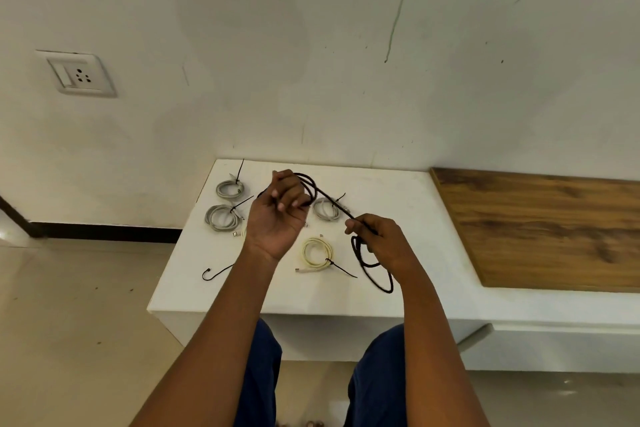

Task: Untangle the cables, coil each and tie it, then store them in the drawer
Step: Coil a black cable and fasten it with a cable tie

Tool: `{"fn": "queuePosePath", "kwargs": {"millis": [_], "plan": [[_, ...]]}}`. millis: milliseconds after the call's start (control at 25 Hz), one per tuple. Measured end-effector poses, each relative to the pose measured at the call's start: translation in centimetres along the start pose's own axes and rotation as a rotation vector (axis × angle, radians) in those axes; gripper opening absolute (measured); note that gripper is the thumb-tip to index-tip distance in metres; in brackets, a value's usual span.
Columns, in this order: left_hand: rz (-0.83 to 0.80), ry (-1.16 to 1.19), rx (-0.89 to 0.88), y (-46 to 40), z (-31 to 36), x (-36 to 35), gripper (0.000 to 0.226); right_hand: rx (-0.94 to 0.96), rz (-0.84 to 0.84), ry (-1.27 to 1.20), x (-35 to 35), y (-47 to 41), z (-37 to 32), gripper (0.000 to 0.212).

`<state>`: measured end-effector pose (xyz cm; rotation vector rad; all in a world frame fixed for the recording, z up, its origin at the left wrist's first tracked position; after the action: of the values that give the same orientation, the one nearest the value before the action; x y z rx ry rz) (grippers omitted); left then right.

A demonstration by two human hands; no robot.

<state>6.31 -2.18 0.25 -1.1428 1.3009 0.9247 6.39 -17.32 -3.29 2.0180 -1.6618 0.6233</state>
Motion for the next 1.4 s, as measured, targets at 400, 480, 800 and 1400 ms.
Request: {"fn": "queuePosePath", "kwargs": {"millis": [400, 480, 800, 1400], "plan": [[0.526, -0.683, -0.563, 1.5, 6.4, 4.2, 0.044, 0.049, -0.28, -0.077, -2.7, 1.1, -1.2, 0.015], [0.534, -1.012, -0.495, 1.1, 5.3, 4.4, 0.041, 0.072, -0.27, -0.101, -2.9, 1.1, -1.7, 0.013], [0.21, -1.821, -0.034, 0.5, -0.5, 4.0, 0.021, 0.077, -0.025, -0.208, 0.0, 0.7, -1.8, 0.014], [0.316, -2.168, -0.196, 0.9, 2.3, 3.3, 0.025, -0.241, 0.128, -0.868, 1.7, 0.4, 2.0, 0.023]]}}
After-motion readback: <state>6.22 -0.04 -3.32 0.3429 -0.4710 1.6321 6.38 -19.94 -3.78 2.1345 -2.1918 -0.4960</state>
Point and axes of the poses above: each hand's wrist, its own y-axis away from the middle knuckle, its own x-axis out of the back of the hand, z = x × y, the point moved 9 cm from there along -y, towards the middle knuckle, and after that the axes turned 11 degrees about y, right-handed, at the moved point
